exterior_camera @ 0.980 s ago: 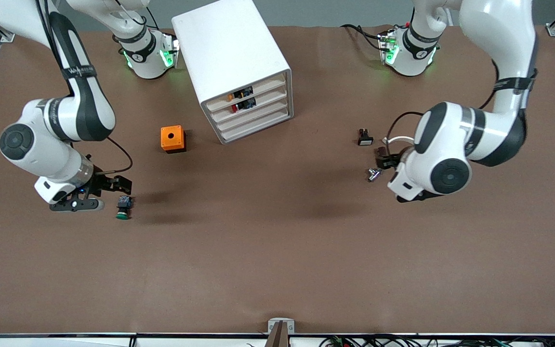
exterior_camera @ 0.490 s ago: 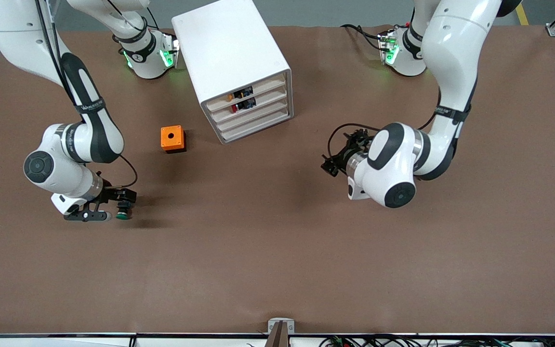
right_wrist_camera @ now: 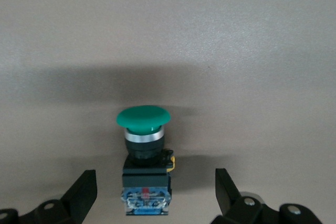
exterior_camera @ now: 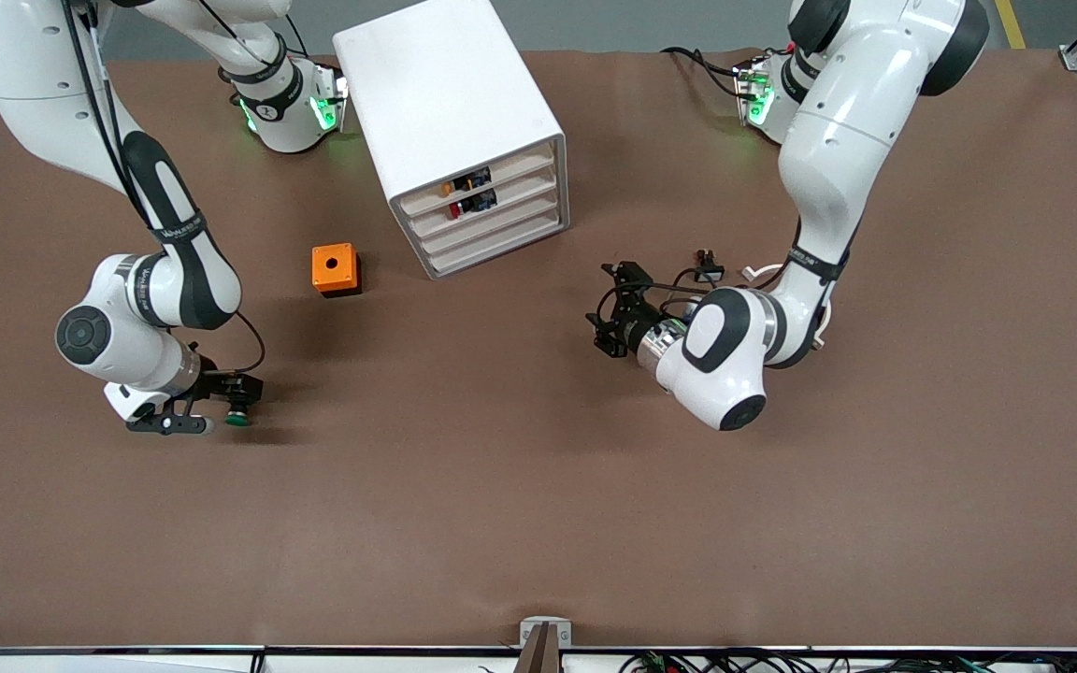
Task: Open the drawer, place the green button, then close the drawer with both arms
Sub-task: 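Lift the button with the right gripper while the left gripper pulls the drawer open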
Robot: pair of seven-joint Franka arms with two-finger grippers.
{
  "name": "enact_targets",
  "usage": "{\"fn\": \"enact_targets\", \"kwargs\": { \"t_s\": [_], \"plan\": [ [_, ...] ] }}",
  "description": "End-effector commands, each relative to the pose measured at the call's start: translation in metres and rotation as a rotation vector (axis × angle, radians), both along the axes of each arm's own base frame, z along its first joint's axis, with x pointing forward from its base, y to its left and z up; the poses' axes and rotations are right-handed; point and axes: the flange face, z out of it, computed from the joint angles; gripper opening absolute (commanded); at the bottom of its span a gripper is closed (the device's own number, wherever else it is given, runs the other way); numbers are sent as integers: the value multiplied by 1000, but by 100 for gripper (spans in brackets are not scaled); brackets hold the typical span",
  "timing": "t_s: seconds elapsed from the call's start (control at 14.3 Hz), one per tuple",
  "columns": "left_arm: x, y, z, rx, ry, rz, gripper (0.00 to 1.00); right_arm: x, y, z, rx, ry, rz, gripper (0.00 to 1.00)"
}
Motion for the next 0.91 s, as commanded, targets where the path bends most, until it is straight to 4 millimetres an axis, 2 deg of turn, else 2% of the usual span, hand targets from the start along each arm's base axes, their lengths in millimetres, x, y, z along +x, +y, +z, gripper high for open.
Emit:
{"fn": "enact_targets", "kwargs": {
  "t_s": [0.0,0.14,0.28,0.49,0.63,0.84],
  "plan": [
    [-8,-20,-26,88,155,91,100,3,-5,0,14,-5,17,52],
    [-22,-37,-39,120,272,140,100,5,-5,-1,13,-7,17,17],
    [-41,-61,-38,98,321,116,100,5,-4,-1,13,-7,19,0],
    [-69,-86,-44,121,367,68,100,5,-2,-1,13,-7,22,0],
    [-81,-94,-52,137,385,52,78,7,-1,2,14,-7,24,0],
    [-98,-108,-54,129,407,24,64,14,1,12,13,-27,18,0]
  ]
}}
